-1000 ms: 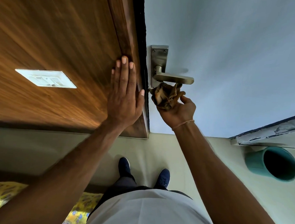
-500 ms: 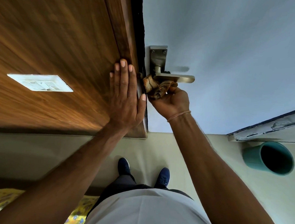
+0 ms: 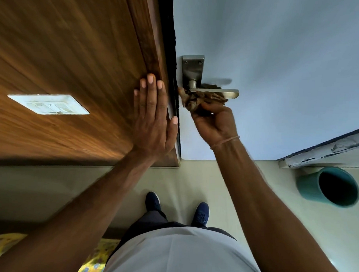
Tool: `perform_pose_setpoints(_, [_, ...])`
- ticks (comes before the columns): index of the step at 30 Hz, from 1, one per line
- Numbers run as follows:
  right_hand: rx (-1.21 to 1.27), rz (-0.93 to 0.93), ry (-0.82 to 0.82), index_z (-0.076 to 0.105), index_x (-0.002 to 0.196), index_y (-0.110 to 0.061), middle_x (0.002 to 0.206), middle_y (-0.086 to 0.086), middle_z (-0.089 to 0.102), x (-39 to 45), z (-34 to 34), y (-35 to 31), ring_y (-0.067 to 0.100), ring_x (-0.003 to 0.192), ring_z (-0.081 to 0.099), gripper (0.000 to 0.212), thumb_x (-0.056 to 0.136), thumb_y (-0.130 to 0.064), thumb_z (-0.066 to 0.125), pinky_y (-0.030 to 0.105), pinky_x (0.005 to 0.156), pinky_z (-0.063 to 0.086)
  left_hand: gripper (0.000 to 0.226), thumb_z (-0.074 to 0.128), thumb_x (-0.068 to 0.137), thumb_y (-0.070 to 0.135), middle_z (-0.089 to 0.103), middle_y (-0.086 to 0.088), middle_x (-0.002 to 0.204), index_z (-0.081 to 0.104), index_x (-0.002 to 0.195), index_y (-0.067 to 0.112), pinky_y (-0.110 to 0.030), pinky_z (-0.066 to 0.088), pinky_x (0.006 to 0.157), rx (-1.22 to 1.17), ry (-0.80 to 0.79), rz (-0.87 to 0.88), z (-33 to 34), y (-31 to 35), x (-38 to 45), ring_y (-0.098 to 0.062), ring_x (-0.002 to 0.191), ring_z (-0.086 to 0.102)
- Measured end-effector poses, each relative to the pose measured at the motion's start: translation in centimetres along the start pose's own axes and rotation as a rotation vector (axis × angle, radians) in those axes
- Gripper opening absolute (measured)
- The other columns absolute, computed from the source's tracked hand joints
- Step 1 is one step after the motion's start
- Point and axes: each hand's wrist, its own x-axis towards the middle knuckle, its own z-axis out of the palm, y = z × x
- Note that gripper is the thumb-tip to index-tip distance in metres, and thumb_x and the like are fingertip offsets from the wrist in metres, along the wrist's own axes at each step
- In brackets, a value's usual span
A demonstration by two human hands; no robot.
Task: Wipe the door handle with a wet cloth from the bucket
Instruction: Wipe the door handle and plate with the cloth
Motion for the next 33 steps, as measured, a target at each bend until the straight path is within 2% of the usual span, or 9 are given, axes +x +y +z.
perform_pose_setpoints(2, [0.034, -0.029, 0.004, 0.060, 0.127, 0.000, 0.147, 0.027, 0.055, 0.0, -0.7, -1.2, 0.040, 0.132, 0.053, 0.066, 0.065, 0.022, 0.054, 0.039, 0.111, 0.048, 0.079, 0.040, 0.104, 0.037, 0.024, -0.030, 0.173, 0.019, 0.167, -0.004, -0.060, 0.020, 0.135, 0.004, 0.002, -0.001, 0.0, 0.1, 0.0, -0.044, 0.164, 0.018])
perform_pose_setpoints(5, [-0.012, -0.023, -0.021, 0.066, 0.120, 0.000, 0.128, 0.026, 0.066, -0.4, -0.3, -0.1, 0.044, 0.126, 0.058, 0.053, 0.081, 0.024, 0.039, 0.040, 0.112, 0.043, 0.079, 0.039, 0.104, 0.039, 0.027, -0.032, 0.172, 0.021, 0.166, -0.006, -0.060, 0.020, 0.135, 0.012, 0.003, -0.017, 0.1, 0.4, 0.1, -0.045, 0.164, 0.019])
perform_pose_setpoints(9, [-0.045, 0.067, -0.019, 0.050, 0.150, 0.008, 0.160, 0.029, 0.047, 0.6, 0.7, 3.1, 0.045, 0.151, 0.045, 0.061, 0.091, 0.020, 0.042, 0.045, 0.125, 0.040, 0.079, 0.039, 0.105, 0.041, 0.026, -0.033, 0.172, 0.023, 0.166, -0.007, -0.060, 0.018, 0.136, 0.010, -0.022, -0.023, 0.1, 0.4, 0.1, -0.047, 0.163, 0.020])
perform_pose_setpoints(12, [-0.068, 0.045, 0.060, 0.066, 0.117, 0.005, 0.158, 0.029, 0.050, 0.5, 1.1, 1.7, 0.044, 0.148, 0.047, 0.044, 0.092, 0.022, 0.034, 0.044, 0.096, 0.055, 0.080, 0.041, 0.104, 0.042, 0.026, -0.032, 0.173, 0.024, 0.166, -0.007, -0.059, 0.018, 0.136, -0.007, -0.021, -0.013, 0.0, 0.2, 0.0, -0.046, 0.164, 0.021])
perform_pose_setpoints(14, [-0.057, 0.011, 0.096, 0.068, 0.106, -0.003, 0.162, 0.029, 0.045, 0.5, 0.8, 0.1, 0.045, 0.143, 0.050, 0.049, 0.091, 0.022, 0.028, 0.040, 0.083, 0.052, 0.081, 0.042, 0.103, 0.042, 0.026, -0.032, 0.172, 0.024, 0.165, -0.007, -0.059, 0.018, 0.136, -0.011, -0.016, -0.016, 0.1, 0.3, 0.1, -0.046, 0.163, 0.021])
perform_pose_setpoints(17, [0.011, 0.044, 0.073, 0.064, 0.132, 0.001, 0.165, 0.030, 0.040, 1.2, 0.2, 0.1, 0.049, 0.145, 0.047, 0.063, 0.083, 0.021, 0.028, 0.038, 0.087, 0.050, 0.082, 0.041, 0.103, 0.044, 0.027, -0.033, 0.172, 0.025, 0.165, -0.007, -0.061, 0.019, 0.135, -0.014, -0.007, -0.026, 0.1, 0.4, 0.2, -0.047, 0.163, 0.021])
perform_pose_setpoints(19, [0.018, 0.085, 0.028, 0.042, 0.156, 0.006, 0.166, 0.033, 0.035, 1.0, 0.5, 1.2, 0.049, 0.148, 0.044, 0.078, 0.080, 0.018, 0.033, 0.037, 0.084, 0.058, 0.082, 0.041, 0.103, 0.044, 0.026, -0.034, 0.172, 0.024, 0.165, -0.008, -0.061, 0.017, 0.136, -0.024, -0.010, -0.034, 0.3, 0.5, 0.2, -0.048, 0.163, 0.020])
perform_pose_setpoints(23, [0.000, 0.059, 0.026, 0.055, 0.140, -0.003, 0.164, 0.028, 0.043, 0.4, 1.0, 2.3, 0.042, 0.141, 0.052, 0.055, 0.092, 0.014, 0.036, 0.036, 0.070, 0.064, 0.084, 0.041, 0.104, 0.044, 0.023, -0.036, 0.172, 0.021, 0.164, -0.011, -0.061, 0.013, 0.136, -0.035, -0.022, -0.047, 0.5, 1.0, 0.3, -0.051, 0.163, 0.017])
perform_pose_setpoints(33, [-0.087, 0.016, -0.025, 0.066, 0.107, -0.004, 0.108, 0.016, 0.069, -1.0, 1.0, 2.1, 0.028, 0.099, 0.067, 0.039, 0.097, 0.017, 0.035, 0.033, 0.072, 0.064, 0.084, 0.041, 0.104, 0.044, 0.024, -0.036, 0.172, 0.021, 0.165, -0.010, -0.063, 0.016, 0.135, -0.029, -0.013, -0.055, 0.5, 0.9, 0.3, -0.051, 0.162, 0.019])
